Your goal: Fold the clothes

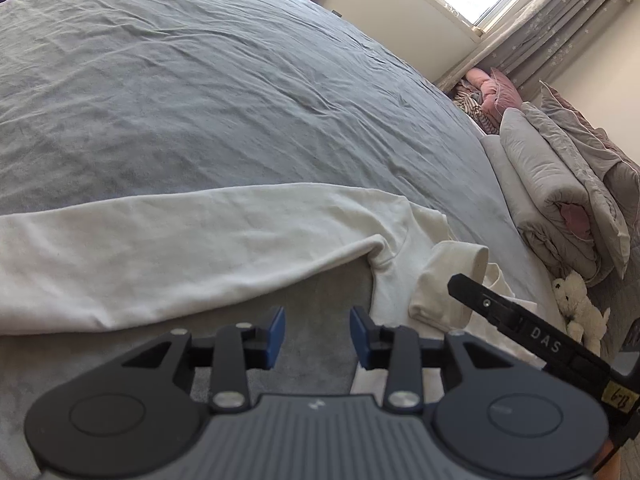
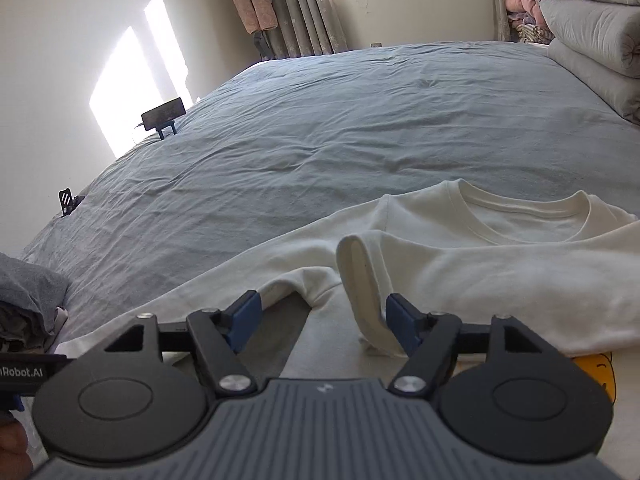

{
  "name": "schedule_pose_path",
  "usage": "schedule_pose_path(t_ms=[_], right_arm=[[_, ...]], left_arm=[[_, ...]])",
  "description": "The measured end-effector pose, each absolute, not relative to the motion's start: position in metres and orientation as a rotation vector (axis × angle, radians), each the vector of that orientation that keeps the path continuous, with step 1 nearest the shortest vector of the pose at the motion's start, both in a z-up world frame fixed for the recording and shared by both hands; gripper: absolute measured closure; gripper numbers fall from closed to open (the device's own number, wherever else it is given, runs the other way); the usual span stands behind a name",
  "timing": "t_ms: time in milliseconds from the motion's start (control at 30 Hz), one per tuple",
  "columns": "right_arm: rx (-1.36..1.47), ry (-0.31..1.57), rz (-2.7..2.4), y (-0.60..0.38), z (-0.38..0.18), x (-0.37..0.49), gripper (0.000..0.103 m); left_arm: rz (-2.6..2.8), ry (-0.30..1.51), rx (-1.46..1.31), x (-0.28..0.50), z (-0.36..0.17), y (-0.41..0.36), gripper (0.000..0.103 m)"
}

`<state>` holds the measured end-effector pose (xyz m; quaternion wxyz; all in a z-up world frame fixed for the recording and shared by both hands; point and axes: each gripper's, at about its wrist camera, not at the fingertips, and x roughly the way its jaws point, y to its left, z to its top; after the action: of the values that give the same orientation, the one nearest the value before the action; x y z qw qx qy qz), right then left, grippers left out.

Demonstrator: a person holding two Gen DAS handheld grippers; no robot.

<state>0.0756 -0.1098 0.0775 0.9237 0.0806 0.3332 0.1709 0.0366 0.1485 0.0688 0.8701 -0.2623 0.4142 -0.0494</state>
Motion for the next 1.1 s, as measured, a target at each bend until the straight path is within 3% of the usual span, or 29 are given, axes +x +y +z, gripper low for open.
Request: schedule_pose_path(t_ms=[267,467,767,1000,1100], right_arm=[[0.153,0.765,0.115,-0.246,0.063,0.049,0.031],[0.165,0.811,0.085,-0.279,0.038,0.033,0.031],[0.037,0.692,0.048,-0.274,0.035,0.053,0.031],[0.042,0.62,-0.061,-0.282,0.026,0.073,0.031],[0.044,0.589,-0.108,-0.285,0.022,0.082,0.051]], left_arm=[[-0.171,0.853,-0.457,0.049,0.07,0.112,0.062],[-0.177,0.83,-0.383,0.065,0.065,0.085,0.059],[-0.118,0.784,-0.269,0.075,0.061,0.07,0.058],[-0.096,0.797,-0.233,0.078,0.057,0.067,0.048],[-0.096,0.802,-0.207,0.078,0.055,0.063,0.048]])
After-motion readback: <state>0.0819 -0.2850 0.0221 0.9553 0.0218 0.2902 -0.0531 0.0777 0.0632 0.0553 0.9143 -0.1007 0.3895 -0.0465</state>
